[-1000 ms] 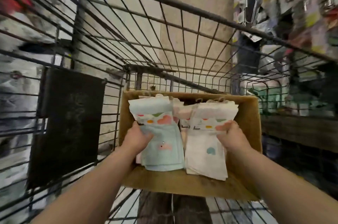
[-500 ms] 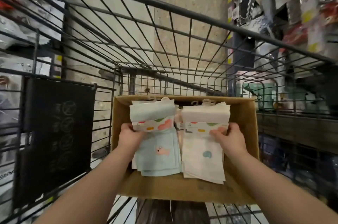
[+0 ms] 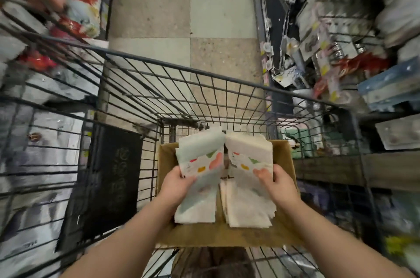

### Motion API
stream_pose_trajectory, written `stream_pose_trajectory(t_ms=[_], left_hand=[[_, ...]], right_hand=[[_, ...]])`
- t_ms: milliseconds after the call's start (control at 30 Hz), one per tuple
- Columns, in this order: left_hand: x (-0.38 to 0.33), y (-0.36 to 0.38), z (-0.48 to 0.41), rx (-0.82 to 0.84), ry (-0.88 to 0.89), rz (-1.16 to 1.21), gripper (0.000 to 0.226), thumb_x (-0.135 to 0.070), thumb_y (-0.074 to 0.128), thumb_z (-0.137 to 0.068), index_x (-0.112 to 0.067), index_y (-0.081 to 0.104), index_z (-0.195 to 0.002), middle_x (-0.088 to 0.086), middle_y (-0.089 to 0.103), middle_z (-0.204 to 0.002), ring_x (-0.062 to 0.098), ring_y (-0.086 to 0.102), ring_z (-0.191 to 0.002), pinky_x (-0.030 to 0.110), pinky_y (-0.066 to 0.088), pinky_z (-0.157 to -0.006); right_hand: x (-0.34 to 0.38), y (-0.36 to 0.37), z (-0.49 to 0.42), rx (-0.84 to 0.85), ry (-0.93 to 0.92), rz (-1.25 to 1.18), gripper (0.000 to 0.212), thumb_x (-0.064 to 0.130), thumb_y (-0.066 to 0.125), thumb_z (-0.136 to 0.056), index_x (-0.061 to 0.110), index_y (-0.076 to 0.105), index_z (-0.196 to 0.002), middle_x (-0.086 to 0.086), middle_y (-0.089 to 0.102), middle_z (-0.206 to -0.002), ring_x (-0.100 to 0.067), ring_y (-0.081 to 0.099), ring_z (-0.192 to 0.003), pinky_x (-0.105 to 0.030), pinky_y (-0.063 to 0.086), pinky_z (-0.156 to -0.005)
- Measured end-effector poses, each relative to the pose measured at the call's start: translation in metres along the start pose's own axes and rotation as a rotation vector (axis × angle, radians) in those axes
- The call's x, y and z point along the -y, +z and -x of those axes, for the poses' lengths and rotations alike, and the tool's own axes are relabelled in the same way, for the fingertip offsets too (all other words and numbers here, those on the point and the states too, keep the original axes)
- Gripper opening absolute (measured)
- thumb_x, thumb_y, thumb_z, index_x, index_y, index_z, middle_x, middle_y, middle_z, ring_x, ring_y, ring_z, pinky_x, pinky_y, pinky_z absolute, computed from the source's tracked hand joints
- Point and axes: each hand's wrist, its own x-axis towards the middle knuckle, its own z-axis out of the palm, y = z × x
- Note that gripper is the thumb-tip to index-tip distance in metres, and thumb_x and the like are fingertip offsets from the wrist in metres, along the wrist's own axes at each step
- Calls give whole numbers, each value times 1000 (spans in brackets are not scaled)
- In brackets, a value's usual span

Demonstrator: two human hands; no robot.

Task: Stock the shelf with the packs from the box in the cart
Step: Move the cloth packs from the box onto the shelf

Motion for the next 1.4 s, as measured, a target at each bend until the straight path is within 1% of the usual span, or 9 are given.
stream_pose_trajectory(t_ms=[100,200,400,667,833,1000,1133,1300,1400], left_hand=[[-19,-8,25,7,98,15,32,-6,63,-89,-13,59,-120,6,65,-114,19,60,-100,32,49,-85],[-37,-16,53,33,157,29,32,-7,62,-89,-15,60,-120,4,66,-115,23,61,-107,39,51,-91],[-71,-27,107,63,307,88,22,-7,64,-88,-23,61,-102,6,67,-116,25,63,-106,46,52,-94],[-119,-27,164,139,546,99,27,-10,63,-87,-14,63,-114,5,69,-111,24,66,-101,46,53,-91],[-136,-14,196,154,658,81,18,-14,64,-88,-23,66,-104,4,71,-110,24,67,-100,47,54,-90],[-136,12,245,228,777,121,17,-6,60,-89,-17,65,-100,5,73,-100,15,70,-82,25,55,-64],[-122,42,298,333,818,160,18,-5,58,-90,-15,62,-105,7,70,-104,18,67,-85,29,52,-65],[-81,90,376,450,896,189,17,-6,59,-90,-9,62,-107,7,71,-95,16,68,-75,21,54,-51],[-47,123,423,549,927,172,15,-3,57,-90,-8,64,-103,10,72,-96,17,70,-73,26,56,-55]], right_hand=[[18,-13,24,-55,-60,-43,24,33,59,-93,16,55,-109,6,59,-96,-4,52,-78,-12,35,-55],[37,-28,50,-109,-126,-71,16,31,61,-91,18,54,-99,16,55,-83,0,50,-74,-12,33,-55],[68,-61,98,-228,-252,-195,14,27,65,-89,18,58,-97,9,61,-85,-7,55,-76,-9,38,-54],[84,-110,149,-408,-361,-385,6,26,58,-94,22,57,-98,19,58,-84,5,52,-78,-15,41,-63],[77,-139,184,-523,-406,-451,3,26,58,-94,27,55,-94,20,58,-85,-5,56,-82,-23,44,-66],[57,-166,233,-645,-461,-523,9,29,59,-93,21,57,-88,11,61,-84,-9,56,-78,-24,42,-62],[21,-188,288,-732,-486,-586,13,33,55,-95,21,59,-94,15,64,-88,-3,59,-84,-27,47,-74],[-49,-214,378,-893,-487,-617,11,34,55,-95,23,57,-94,17,61,-86,2,56,-80,-17,43,-65],[-98,-225,436,-961,-474,-654,12,31,57,-94,19,58,-97,13,62,-89,-1,57,-80,-19,43,-64]])
